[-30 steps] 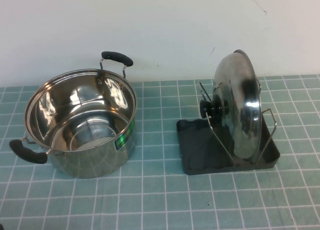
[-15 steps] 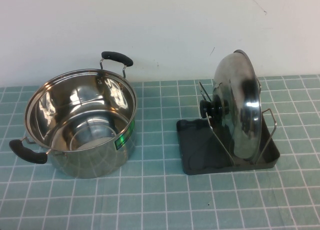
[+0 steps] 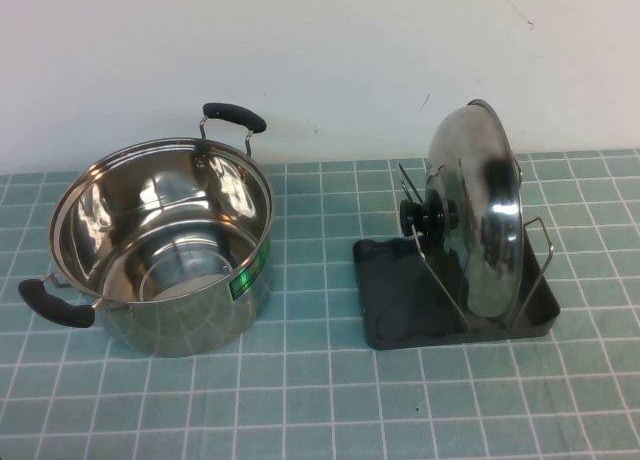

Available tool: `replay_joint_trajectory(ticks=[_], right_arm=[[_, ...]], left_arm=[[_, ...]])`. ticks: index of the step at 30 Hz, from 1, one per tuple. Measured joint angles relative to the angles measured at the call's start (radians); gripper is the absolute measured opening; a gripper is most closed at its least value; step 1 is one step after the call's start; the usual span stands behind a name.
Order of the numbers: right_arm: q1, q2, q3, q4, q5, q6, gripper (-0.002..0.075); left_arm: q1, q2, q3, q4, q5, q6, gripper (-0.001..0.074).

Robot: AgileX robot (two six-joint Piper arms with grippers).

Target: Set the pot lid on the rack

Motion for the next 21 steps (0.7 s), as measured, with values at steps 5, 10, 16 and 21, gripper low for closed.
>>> replay_joint_trajectory(ticks=[5, 10, 16, 21], right_arm=[[0.0, 0.0, 0.0, 0.0, 0.0, 0.0, -0.0001], [0.0, 0.0, 0.0, 0.0, 0.0, 0.0, -0.0001], [0.0, 0.0, 0.0, 0.0, 0.0, 0.0, -0.0001], [0.0, 0.0, 0.0, 0.0, 0.0, 0.0, -0.0001]], left_arm=[[0.0, 0.0, 0.0, 0.0, 0.0, 0.004, -0.0002], [0.0, 0.0, 0.0, 0.0, 0.001, 0.006, -0.0002], [0.0, 0.0, 0.0, 0.0, 0.001, 0.012, -0.0002], [0.0, 0.0, 0.0, 0.0, 0.001, 0.012, -0.0002]])
